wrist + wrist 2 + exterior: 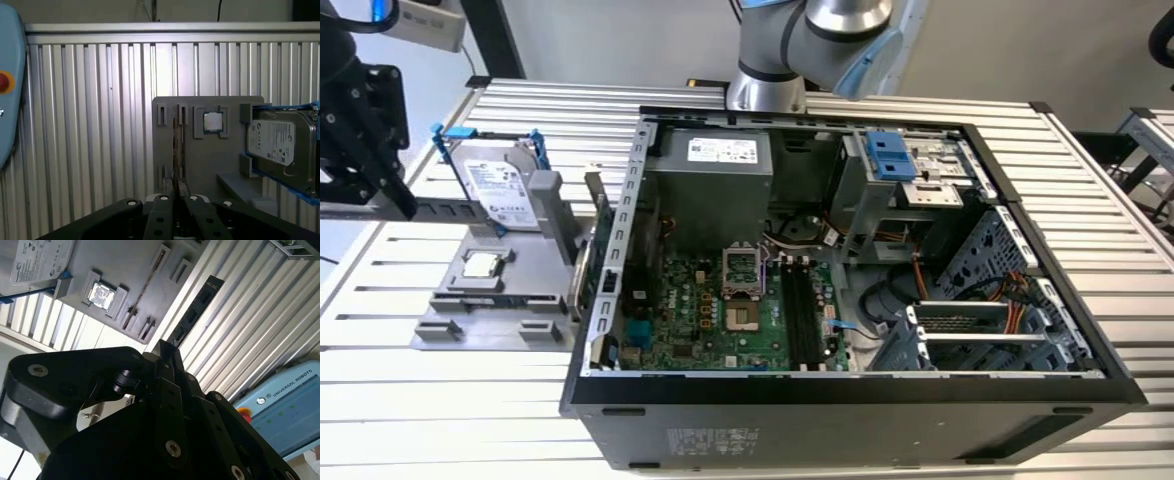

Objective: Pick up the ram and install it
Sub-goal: 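Pick up the ram and move it above insertion slot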

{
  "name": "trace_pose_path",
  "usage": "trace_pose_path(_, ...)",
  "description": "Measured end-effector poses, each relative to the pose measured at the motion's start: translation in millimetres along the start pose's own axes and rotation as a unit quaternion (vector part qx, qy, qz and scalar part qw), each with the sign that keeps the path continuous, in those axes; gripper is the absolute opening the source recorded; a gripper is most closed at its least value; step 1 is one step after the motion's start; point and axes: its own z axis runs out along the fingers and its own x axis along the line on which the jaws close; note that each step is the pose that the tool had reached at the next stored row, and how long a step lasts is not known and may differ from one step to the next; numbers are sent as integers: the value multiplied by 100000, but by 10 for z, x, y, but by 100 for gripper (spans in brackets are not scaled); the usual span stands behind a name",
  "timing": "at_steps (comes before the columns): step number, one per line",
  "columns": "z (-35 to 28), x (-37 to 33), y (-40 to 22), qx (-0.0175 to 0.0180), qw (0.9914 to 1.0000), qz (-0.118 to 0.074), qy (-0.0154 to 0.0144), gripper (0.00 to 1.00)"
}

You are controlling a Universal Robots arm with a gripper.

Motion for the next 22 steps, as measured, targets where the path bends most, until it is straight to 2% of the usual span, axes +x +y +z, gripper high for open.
trace_pose_path(22,-297,-14,2,2,100000,-1,15,0)
